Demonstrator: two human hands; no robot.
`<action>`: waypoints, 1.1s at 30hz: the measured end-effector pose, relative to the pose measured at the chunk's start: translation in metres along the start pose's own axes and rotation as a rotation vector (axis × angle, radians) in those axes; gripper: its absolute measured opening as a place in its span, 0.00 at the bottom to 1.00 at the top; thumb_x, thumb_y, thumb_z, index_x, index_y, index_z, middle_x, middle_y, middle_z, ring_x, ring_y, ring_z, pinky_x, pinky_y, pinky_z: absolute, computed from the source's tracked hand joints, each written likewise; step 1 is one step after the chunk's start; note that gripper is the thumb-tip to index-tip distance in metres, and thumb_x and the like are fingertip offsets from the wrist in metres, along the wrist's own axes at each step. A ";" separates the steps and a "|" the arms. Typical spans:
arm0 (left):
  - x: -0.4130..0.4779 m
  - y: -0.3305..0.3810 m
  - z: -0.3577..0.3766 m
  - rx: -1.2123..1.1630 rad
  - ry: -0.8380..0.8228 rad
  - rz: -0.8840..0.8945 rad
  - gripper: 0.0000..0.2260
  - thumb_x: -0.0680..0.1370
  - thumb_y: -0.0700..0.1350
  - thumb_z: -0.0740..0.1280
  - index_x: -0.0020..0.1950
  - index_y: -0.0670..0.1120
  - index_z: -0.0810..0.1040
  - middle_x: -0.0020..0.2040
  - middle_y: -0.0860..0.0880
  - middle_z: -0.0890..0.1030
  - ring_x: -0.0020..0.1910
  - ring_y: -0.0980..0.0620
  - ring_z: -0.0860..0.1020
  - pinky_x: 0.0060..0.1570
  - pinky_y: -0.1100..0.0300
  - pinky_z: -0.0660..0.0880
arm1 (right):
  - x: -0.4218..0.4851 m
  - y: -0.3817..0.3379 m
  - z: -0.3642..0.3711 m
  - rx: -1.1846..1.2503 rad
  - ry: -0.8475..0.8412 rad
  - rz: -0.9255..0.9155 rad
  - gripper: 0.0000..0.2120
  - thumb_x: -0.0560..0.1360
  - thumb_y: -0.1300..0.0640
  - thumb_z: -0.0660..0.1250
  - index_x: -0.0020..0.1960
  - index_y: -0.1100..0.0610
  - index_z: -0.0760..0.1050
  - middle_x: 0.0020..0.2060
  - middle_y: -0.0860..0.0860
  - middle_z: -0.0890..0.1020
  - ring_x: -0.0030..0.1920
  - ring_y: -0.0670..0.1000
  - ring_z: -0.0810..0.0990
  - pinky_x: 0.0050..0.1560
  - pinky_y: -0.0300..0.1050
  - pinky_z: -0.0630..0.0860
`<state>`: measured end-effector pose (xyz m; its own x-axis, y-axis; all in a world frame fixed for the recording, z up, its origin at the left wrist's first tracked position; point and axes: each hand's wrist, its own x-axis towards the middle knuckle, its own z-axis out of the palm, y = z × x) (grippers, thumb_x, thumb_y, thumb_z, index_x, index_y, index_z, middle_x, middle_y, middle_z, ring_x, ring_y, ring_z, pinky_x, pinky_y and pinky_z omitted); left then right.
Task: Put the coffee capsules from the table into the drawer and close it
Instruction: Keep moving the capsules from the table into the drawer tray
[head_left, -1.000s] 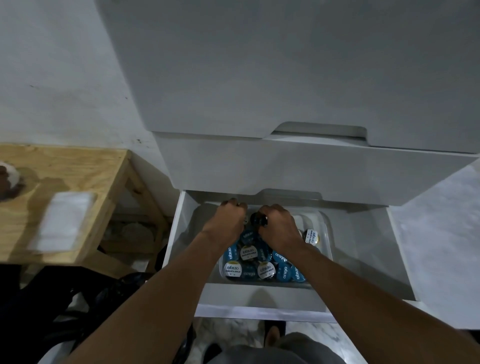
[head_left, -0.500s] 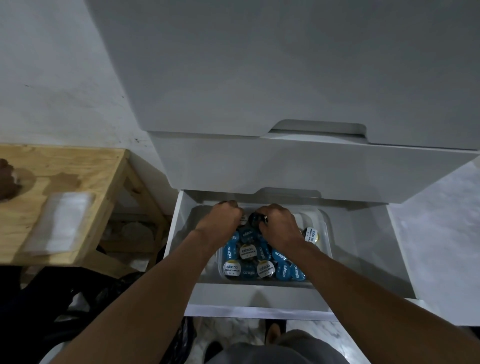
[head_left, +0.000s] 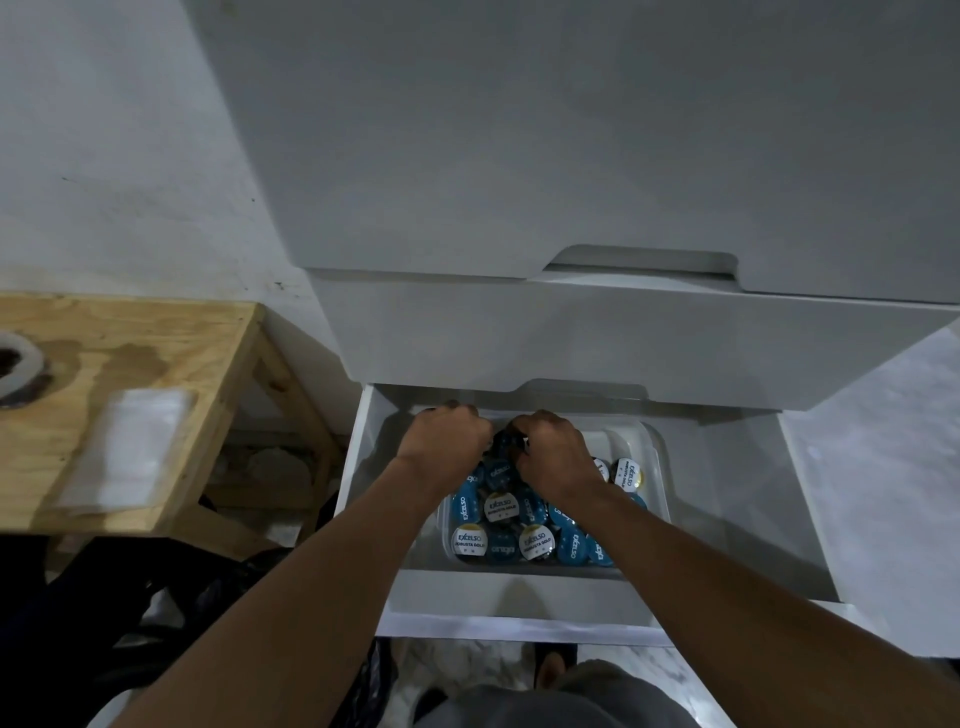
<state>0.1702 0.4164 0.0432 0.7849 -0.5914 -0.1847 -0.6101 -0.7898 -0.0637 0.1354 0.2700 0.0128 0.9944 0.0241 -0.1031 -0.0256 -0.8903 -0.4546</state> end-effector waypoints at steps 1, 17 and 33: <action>0.000 0.000 0.000 -0.007 -0.002 -0.002 0.10 0.76 0.38 0.65 0.56 0.43 0.76 0.52 0.43 0.78 0.51 0.45 0.78 0.49 0.52 0.76 | 0.000 0.000 0.000 0.002 -0.001 -0.001 0.11 0.74 0.64 0.66 0.56 0.59 0.79 0.50 0.59 0.79 0.50 0.58 0.78 0.46 0.40 0.69; -0.025 0.005 -0.012 -0.332 0.157 -0.101 0.16 0.79 0.50 0.61 0.63 0.43 0.71 0.59 0.43 0.75 0.56 0.44 0.75 0.54 0.50 0.75 | -0.037 0.001 -0.035 -0.122 0.104 0.067 0.21 0.78 0.51 0.63 0.68 0.57 0.70 0.65 0.56 0.74 0.65 0.56 0.70 0.67 0.50 0.68; -0.052 0.092 -0.071 -0.480 0.462 0.258 0.22 0.78 0.50 0.64 0.69 0.40 0.69 0.66 0.42 0.73 0.65 0.43 0.71 0.64 0.54 0.66 | -0.167 0.014 -0.116 -0.171 0.456 0.242 0.18 0.77 0.50 0.63 0.63 0.58 0.74 0.61 0.56 0.78 0.59 0.59 0.75 0.59 0.50 0.72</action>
<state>0.0810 0.3623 0.1164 0.6524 -0.6936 0.3054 -0.7509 -0.5373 0.3841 -0.0187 0.2005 0.1261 0.9068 -0.3566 0.2248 -0.2802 -0.9082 -0.3108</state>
